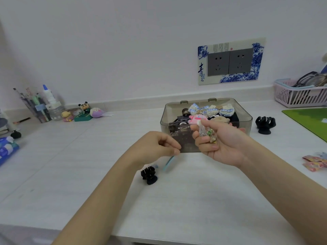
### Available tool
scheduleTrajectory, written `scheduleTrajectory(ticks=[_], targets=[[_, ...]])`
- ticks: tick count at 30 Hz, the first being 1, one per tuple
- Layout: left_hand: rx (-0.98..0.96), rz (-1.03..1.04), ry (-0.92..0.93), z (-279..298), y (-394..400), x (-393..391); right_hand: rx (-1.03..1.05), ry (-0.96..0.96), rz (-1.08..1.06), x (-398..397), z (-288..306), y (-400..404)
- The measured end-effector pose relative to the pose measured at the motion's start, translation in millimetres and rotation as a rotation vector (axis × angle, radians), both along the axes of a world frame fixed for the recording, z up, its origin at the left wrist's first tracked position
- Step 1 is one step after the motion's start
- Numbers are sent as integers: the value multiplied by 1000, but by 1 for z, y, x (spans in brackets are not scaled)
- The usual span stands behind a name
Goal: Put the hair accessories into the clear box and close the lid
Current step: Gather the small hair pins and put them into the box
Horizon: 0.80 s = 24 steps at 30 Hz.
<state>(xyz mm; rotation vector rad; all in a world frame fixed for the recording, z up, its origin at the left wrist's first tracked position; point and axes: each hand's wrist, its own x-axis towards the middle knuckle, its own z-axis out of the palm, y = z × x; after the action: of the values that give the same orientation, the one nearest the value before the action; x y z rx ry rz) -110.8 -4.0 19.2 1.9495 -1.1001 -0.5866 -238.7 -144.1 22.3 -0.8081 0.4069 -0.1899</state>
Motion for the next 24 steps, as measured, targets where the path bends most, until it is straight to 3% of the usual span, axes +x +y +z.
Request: scheduleTrajectory(ticks=[10,13,16,20,24], targets=[[-291,9,353,58,-40,-6,42,-80,-26,4,30,-19],[-226,65,374,68,-75,8,-36,-74,-74,12,46,-36],[-72,82,267,65,-107,18,-131,-41,-163,21,53,-59],[125,49,225,57,-140,22,-297,61,-223,25,51,-85],[187,46,208,50,-161,19,-451,190,-233,28,43,-105]])
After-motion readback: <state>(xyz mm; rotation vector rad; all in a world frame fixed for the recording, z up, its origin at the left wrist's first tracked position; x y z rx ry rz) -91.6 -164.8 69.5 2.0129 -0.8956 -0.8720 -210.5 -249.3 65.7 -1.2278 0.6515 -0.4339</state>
